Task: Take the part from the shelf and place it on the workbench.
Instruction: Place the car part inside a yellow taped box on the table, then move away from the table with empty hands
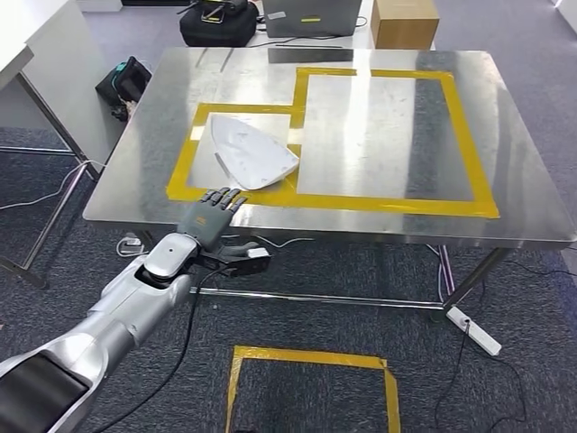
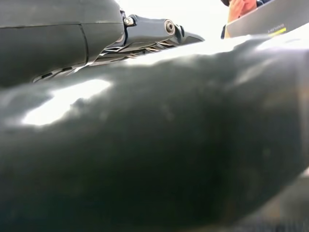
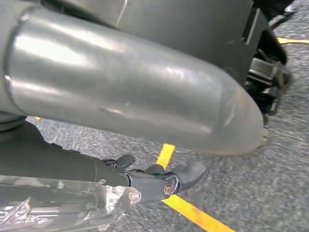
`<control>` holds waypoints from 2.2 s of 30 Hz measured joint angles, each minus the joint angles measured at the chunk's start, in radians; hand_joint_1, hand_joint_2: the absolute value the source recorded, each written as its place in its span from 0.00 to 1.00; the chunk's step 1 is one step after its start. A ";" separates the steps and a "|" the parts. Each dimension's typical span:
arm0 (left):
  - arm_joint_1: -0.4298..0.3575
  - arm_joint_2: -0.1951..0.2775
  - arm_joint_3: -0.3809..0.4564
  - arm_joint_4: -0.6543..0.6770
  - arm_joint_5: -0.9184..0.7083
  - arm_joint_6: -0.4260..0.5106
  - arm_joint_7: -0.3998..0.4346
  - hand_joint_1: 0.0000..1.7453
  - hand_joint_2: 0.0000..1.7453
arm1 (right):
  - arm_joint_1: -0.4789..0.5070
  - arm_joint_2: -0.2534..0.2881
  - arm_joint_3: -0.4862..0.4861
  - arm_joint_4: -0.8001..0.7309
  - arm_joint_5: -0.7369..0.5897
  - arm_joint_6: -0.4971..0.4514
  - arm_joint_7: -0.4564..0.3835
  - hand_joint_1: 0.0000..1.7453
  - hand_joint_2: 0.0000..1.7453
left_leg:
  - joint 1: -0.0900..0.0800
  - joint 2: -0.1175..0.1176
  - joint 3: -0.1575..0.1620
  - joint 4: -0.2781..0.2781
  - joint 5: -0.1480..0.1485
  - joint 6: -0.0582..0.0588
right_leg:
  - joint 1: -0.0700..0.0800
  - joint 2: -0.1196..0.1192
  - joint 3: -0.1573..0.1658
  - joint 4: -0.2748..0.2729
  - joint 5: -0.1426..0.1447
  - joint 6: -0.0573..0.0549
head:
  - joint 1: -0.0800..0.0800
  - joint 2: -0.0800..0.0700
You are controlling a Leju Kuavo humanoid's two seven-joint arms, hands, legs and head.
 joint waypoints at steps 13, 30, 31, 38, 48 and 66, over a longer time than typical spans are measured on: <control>0.012 0.028 0.028 0.025 0.001 0.018 0.003 0.00 0.00 | 0.006 -0.002 0.001 -0.001 0.002 -0.002 -0.008 0.00 0.00 | 0.001 0.002 0.099 -0.268 0.101 0.058 | -0.008 0.000 -0.129 0.268 -0.132 0.062 | 0.008 0.000; 0.043 0.101 0.099 0.088 0.003 0.055 0.019 0.00 0.00 | -0.001 -0.007 0.008 -0.001 0.000 -0.010 -0.006 0.00 0.00 | 0.000 0.005 -0.023 0.033 -0.006 0.007 | 0.004 0.005 -0.015 0.017 -0.002 -0.005 | 0.005 0.000; 0.046 0.103 0.103 0.090 0.004 0.053 0.023 0.00 0.00 | -0.001 -0.007 0.008 -0.001 -0.001 -0.011 -0.006 0.00 0.00 | -0.002 0.005 0.010 0.001 0.024 0.012 | 0.004 0.005 -0.030 0.017 0.008 -0.004 | 0.005 0.000; 0.120 0.132 0.196 0.117 0.095 0.083 0.011 0.00 0.00 | 0.005 -0.007 0.007 -0.001 -0.023 -0.018 -0.011 0.00 0.00 | -0.016 0.011 0.206 -0.286 0.023 0.049 | 0.003 0.006 -0.064 0.007 0.064 0.029 | 0.003 0.000; 0.525 0.131 0.508 0.199 0.393 0.131 -0.189 0.00 0.00 | 0.036 -0.027 -0.002 -0.001 -0.062 -0.045 -0.048 0.00 0.00 | -0.012 0.023 0.161 -0.280 0.065 0.054 | 0.002 0.006 0.024 0.080 -0.063 0.037 | 0.009 0.000; 0.726 0.059 0.911 0.384 0.636 0.041 -0.010 0.00 0.00 | 0.046 -0.032 -0.006 -0.001 -0.067 -0.103 -0.042 0.00 0.00 | -0.018 0.015 0.125 -0.270 0.087 0.052 | 0.004 -0.002 0.054 0.004 -0.041 0.029 | 0.006 0.000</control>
